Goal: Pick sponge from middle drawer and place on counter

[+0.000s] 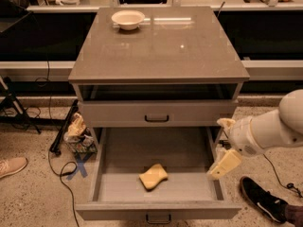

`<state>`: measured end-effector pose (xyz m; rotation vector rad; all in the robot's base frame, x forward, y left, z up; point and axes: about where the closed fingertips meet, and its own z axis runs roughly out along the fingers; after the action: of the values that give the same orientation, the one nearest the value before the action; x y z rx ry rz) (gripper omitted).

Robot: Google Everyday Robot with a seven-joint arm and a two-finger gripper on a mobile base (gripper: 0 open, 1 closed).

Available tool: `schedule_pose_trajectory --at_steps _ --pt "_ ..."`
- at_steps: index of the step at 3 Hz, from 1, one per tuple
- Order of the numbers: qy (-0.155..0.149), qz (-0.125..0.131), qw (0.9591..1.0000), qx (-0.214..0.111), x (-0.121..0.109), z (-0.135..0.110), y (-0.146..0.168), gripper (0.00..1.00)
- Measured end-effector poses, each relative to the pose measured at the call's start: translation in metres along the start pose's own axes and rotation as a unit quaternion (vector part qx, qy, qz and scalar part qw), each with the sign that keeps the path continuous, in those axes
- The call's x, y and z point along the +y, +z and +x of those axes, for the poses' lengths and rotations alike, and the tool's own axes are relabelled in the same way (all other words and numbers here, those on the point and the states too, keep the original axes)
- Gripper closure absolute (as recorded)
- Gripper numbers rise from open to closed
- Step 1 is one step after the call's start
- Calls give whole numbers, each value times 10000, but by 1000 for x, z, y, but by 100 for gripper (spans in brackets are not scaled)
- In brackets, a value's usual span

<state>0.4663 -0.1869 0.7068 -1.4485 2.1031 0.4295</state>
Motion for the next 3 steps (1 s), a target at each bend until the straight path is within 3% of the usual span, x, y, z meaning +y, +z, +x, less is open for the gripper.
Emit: schedule_pose_trajectory --at_steps 1,3 --pt "17 -118 9999 -98 -4 18 49 0" --pt "188 -645 9958 -621 -10 32 157 0"
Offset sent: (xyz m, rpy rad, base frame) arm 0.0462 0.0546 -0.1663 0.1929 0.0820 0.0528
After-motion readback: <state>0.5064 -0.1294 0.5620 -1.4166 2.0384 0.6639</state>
